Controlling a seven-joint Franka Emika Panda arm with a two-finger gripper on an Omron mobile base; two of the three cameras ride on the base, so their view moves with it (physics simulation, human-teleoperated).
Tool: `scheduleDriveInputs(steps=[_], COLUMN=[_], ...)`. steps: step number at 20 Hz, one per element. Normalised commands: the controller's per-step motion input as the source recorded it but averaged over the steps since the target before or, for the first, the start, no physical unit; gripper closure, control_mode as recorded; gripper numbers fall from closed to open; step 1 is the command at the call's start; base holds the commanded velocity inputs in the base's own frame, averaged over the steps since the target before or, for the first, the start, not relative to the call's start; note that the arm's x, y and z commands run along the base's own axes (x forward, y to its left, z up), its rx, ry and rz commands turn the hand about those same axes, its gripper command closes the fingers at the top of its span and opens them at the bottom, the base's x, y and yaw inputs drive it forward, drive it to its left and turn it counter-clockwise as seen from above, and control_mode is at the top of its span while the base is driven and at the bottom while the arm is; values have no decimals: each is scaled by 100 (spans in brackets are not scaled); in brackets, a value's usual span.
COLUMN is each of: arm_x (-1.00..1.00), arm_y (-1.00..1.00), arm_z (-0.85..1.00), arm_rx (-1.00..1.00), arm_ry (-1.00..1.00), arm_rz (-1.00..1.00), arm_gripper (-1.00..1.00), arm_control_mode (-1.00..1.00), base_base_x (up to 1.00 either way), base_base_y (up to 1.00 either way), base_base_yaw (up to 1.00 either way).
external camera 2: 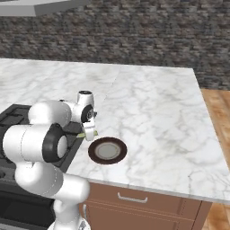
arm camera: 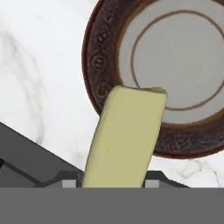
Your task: Pick up the butter stick and place it in the pan. Then turn on the burner for the pan.
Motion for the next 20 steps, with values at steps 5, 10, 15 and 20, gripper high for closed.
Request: scheduleDriveInputs(steps=[5,10,15,20], arm_x=[46,54,60,58], arm_y=[84,72,70,62], arm_z=[45,40,26,8], arm_rx=[-3,-1,-1,-1], arm_ry=[-10,-4,-1,0], arm_rz=[24,26,24,16], arm_gripper=[100,100,100,100], arm_control_mode=[-100,-100,-100,-100], base_base_x=[0,0,0,0], base_base_y=[0,0,0,0], base_base_yaw=[0,0,0,0])
